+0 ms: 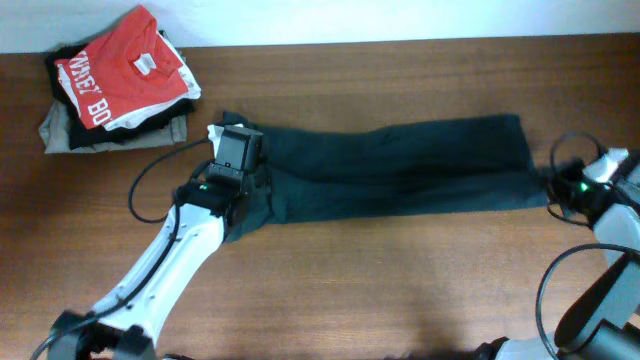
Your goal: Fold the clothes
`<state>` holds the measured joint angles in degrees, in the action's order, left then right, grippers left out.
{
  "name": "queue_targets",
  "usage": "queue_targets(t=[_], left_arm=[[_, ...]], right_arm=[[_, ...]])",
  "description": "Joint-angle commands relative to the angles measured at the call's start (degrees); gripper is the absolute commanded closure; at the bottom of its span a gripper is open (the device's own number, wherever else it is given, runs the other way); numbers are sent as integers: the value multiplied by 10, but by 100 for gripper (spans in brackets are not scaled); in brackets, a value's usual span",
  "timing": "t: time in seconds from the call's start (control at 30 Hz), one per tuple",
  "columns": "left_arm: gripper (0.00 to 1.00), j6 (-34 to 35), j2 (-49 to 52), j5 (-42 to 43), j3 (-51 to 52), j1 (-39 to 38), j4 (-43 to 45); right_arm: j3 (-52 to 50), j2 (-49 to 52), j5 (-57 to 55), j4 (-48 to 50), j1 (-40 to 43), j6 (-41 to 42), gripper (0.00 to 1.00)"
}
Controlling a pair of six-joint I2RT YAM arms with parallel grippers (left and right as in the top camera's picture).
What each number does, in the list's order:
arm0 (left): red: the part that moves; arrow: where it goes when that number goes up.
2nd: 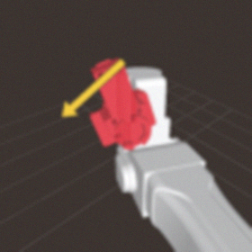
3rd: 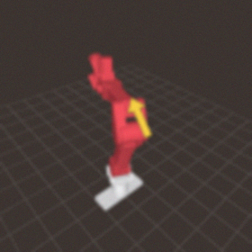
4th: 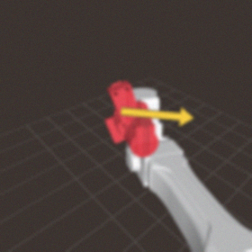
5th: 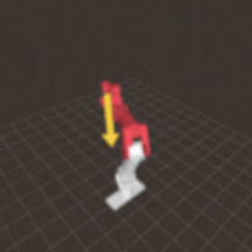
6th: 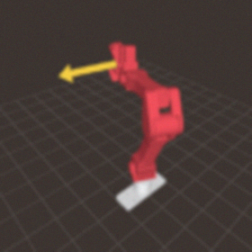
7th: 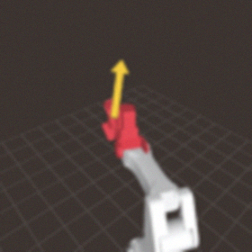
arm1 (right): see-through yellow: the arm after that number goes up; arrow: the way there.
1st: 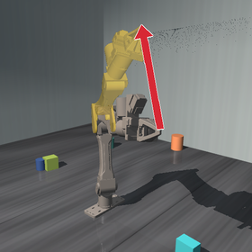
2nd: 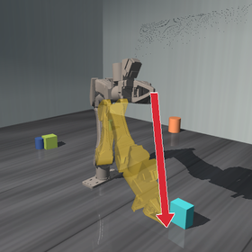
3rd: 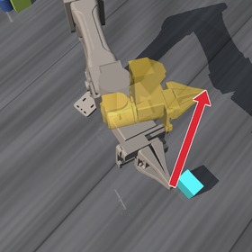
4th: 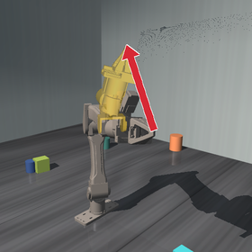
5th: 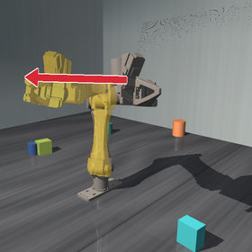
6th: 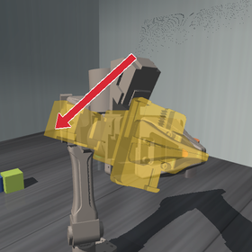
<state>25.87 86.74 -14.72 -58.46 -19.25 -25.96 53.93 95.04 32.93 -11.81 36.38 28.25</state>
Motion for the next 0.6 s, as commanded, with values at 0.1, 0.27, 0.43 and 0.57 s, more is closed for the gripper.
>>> queue_targets(t=[0.1,0.27,0.43,0.57], left_arm=[[99,-7,44,-76,-7,27,102],[99,-7,52,-47,-7,90,137],[75,-7,155,-29,-7,90,242],[1,-47,166,-59,-10,91,263]], right_arm=[[9,-2,9,168,-49,42,96],[10,8,-80,177,-60,42,96],[10,56,-197,224,-149,35,96],[31,59,-216,195,-155,4,1]])
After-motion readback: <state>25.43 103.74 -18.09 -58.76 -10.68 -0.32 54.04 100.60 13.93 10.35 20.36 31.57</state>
